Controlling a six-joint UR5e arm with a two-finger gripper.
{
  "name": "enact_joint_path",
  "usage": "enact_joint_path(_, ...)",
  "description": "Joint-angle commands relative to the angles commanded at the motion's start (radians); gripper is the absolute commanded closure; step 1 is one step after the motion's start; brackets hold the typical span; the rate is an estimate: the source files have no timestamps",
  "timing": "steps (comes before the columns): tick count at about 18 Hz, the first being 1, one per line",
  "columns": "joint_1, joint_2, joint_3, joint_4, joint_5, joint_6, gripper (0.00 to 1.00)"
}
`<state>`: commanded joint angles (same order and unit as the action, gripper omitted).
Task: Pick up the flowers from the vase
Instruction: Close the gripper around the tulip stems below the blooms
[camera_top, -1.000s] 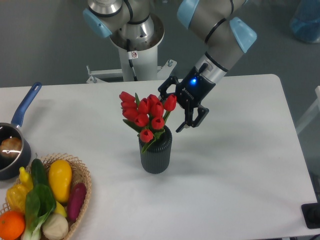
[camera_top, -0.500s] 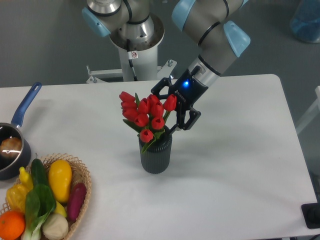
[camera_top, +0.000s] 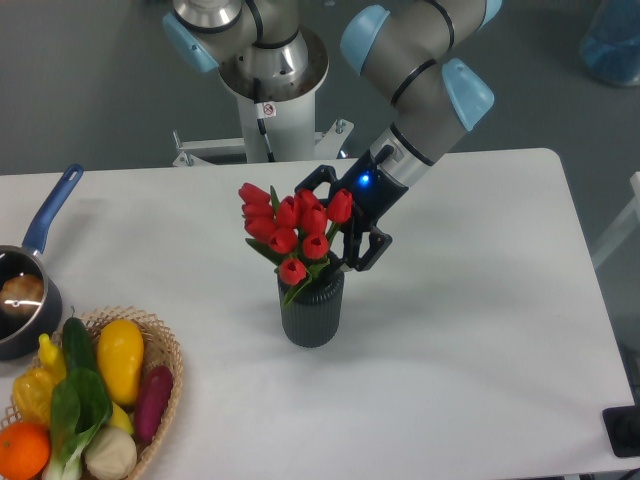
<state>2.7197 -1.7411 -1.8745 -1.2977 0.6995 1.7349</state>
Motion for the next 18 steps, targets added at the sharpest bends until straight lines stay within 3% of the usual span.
enact_joint_path(11,0.011,-0.008,-0.008,0.0,-0.005,0.0,0.0)
enact_joint_path(18,0.012,-0.005,-0.008,-0.002,-0.006,0.0,0.08)
